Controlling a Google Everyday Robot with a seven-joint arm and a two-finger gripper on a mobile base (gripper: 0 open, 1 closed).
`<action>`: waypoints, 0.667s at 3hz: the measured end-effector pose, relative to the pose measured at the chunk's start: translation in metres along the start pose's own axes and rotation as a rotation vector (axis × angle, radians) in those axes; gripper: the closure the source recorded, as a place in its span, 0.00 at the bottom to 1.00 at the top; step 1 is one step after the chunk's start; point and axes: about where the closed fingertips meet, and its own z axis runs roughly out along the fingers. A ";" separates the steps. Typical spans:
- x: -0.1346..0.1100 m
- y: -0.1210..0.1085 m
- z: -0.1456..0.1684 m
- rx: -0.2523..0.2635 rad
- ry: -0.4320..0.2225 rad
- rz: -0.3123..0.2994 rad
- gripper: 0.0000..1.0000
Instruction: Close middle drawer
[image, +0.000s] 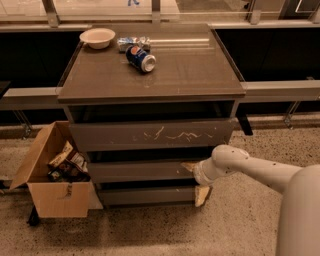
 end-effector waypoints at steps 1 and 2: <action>-0.002 0.009 -0.019 0.021 -0.013 -0.020 0.00; -0.009 0.052 -0.071 0.039 -0.024 -0.028 0.00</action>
Offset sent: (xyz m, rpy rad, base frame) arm -0.1221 -0.0695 0.0827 0.0339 -0.0473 0.0117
